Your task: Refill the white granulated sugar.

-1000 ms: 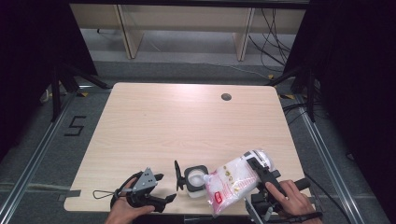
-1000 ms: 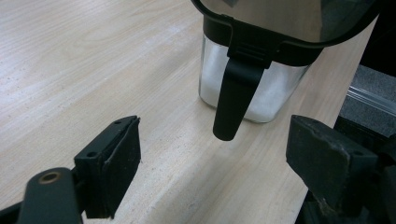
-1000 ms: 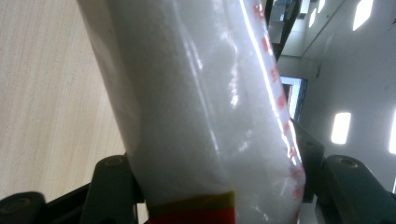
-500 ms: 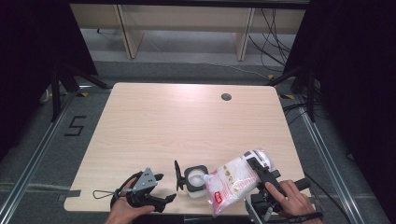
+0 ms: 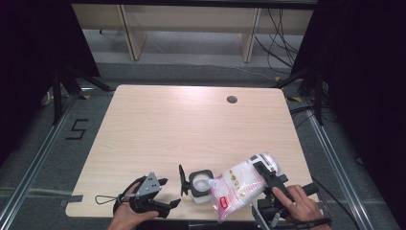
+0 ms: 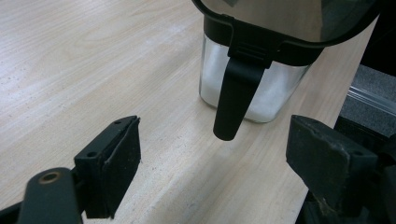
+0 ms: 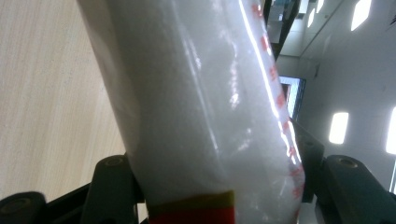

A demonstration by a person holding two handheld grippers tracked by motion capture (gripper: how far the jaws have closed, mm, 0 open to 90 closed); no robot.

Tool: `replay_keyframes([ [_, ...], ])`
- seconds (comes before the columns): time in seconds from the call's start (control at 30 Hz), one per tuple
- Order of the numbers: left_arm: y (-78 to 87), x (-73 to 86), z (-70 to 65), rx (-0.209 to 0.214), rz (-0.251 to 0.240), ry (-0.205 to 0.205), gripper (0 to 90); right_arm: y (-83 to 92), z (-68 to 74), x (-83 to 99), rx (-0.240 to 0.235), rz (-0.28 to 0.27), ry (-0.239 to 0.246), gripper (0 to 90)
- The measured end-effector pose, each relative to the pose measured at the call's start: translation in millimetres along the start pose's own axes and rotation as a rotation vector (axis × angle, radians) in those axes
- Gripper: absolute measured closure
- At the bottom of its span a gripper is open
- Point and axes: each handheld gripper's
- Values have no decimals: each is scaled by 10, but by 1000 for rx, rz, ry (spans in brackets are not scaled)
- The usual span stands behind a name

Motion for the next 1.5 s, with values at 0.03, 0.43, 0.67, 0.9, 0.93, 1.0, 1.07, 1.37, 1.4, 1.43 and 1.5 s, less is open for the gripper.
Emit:
replay_keyframes([
  [0.03, 1, -5, 6, 2, 4, -9, 174, 8, 30, -2, -7, 19, -36, 442],
  [0.43, -5, 3, 5, 3, 4, -5, 174, 1, 15, 7, 1, -4, -30, 443],
  [0.67, 0, -1, 6, 5, 1, -8, 174, 2, -1, -3, 0, -4, -2, 443],
  [0.9, -1, 0, -3, -1, 9, 6, 174, 7, -4, -9, -1, -7, 2, 443],
  [0.93, -3, 5, 3, -7, 14, 4, 174, 6, -6, -7, 0, -8, 0, 443],
  [1.0, 0, -4, 7, 4, 4, -5, 174, 7, 2, -5, -4, 1, -16, 443],
  [1.07, 0, -5, 12, 4, 9, -14, 174, 8, -7, -8, -1, -5, 3, 443],
  [1.37, 1, -6, 7, 2, 3, -9, 175, 5, -6, -7, -2, -8, 0, 444],
  [1.4, -1, -6, 8, 4, 5, -8, 174, 6, -7, -6, -2, -9, 0, 443],
  [1.43, -10, -2, 8, 6, 5, -7, 174, 6, -8, -6, -2, -10, -1, 444],
  [1.5, -5, 1, 7, -3, 13, -8, 175, 3, -7, -8, -1, -8, -1, 444],
])
Point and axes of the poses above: each handheld gripper's, and its own axes: y roughly backward along the jaws, x roughly out of its underside, z roughly to its left, and after that the axes turned 7 degrees about -z, right-handed
